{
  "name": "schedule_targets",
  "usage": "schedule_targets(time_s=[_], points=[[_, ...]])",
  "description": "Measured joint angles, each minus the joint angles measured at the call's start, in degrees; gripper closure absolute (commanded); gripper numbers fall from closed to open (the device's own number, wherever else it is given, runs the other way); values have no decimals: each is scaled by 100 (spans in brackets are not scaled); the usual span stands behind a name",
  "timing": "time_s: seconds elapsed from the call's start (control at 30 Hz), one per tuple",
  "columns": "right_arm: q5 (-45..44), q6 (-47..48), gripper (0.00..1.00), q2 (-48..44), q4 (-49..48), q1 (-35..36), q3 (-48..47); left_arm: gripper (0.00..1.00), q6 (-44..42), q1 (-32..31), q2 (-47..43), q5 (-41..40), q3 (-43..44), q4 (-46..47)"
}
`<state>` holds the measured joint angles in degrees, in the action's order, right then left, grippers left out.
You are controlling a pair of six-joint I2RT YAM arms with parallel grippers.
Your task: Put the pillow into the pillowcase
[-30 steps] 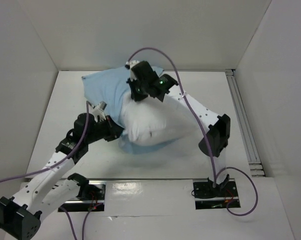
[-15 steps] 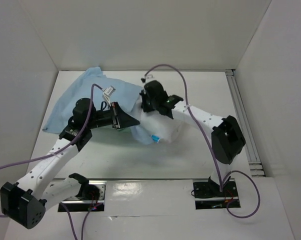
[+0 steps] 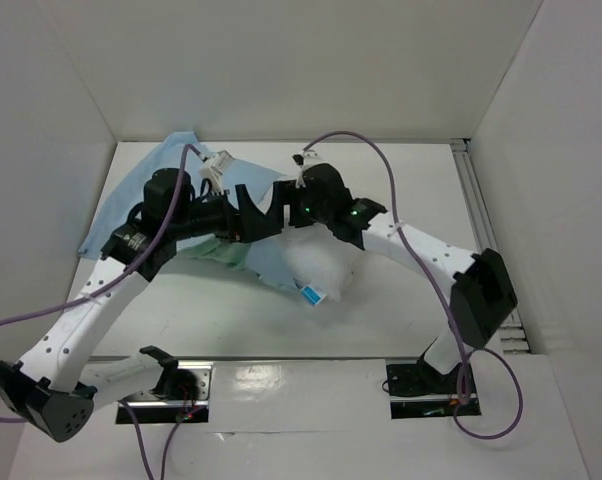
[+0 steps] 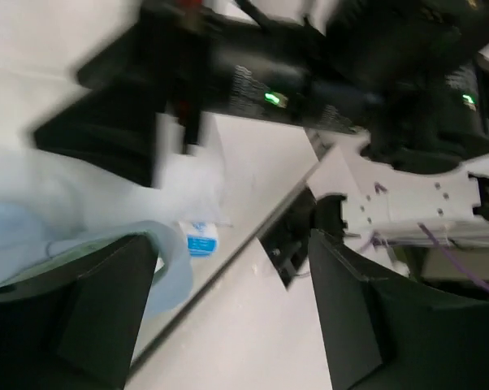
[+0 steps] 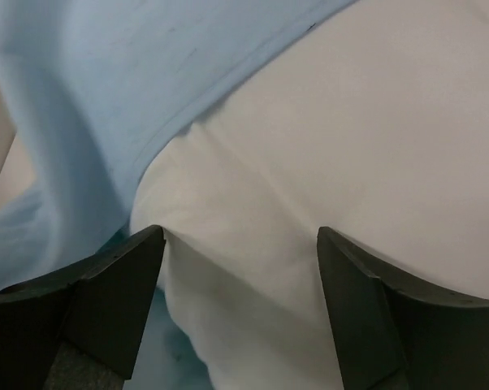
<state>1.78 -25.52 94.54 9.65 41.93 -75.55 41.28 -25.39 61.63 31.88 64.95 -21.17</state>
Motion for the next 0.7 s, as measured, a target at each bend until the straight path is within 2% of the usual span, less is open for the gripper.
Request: schedule_targets(time_s=[0.03,0.1,0.13,0.17,0.2,0.27,0.3,0.4,0.5,0.63,0.7], points=[[-68,0,16,-214,151,9,44,39,-173,0,-15,-212,251,-238],[-262,0,13,-697,448,11,94,66,-474,0,-28,-638,636,-647],[-385,2,12,-922,605,7,107,75,-538,0,-15,-859,789,-822],[-542,-11,9,-1196,774,-13,111,76,-691,0,42,-1156,957,-1008],[-695,-20,9,-1458,920,-39,125,71,-752,0,109,-1316,1067,-1121],[-984,-63,6,-1915,1231,-168,136,50,-931,-26,470,-1766,1425,-1460],[-1115,-118,5,-2103,1375,-284,144,30,-973,-52,658,-2041,1596,-1578],[-1340,-291,4,-2514,1711,-841,321,15,-1143,-190,1303,-2820,1805,-1788],[-1008,-461,4,-2715,1851,-1714,844,15,-1180,-498,1965,-3713,2015,-2140],[142,-643,4,-2719,1851,-2931,1655,15,-1259,-1027,2839,-5038,2594,-2557],[579,-717,3,-2717,1829,-3296,1967,16,-1261,-1217,3187,-5646,2846,-2717]])
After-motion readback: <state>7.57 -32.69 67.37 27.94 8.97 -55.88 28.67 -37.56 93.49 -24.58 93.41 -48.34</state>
